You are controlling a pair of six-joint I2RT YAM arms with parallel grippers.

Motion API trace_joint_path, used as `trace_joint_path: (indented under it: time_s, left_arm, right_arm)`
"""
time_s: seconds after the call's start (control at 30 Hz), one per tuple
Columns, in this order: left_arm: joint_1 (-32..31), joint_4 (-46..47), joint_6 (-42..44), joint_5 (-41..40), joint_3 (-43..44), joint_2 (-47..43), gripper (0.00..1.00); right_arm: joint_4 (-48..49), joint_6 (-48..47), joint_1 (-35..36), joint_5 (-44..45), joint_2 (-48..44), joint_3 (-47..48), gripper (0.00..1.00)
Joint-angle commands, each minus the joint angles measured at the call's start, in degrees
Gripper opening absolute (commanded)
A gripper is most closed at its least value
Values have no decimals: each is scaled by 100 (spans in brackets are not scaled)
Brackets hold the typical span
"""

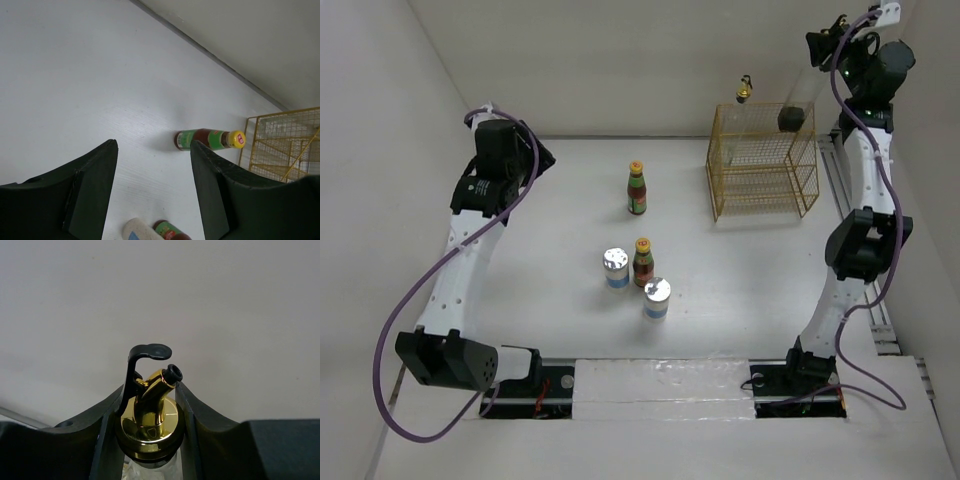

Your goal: Organize the condiment bottles

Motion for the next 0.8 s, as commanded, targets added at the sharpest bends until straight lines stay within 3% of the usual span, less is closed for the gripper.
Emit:
trace_joint_path:
  time_s: [0.0, 0.4, 0.57, 0.77]
  left_arm:
    - [-20, 124, -43, -60, -141, -183, 55]
    - [-20, 177, -96, 98, -370, -289, 55]
    - [-20, 230, -96, 151, -422, -342, 55]
    - [-20, 230, -96, 151, -422, -403, 55]
  right_arm:
    - [171, -179, 10, -186, -400, -732, 0]
    - [-295, -593, 63, -186, -612, -1430, 0]
    - [-839, -1005, 116, -450, 54, 210, 0]
    - [-893, -1392, 239, -581, 521, 1118, 0]
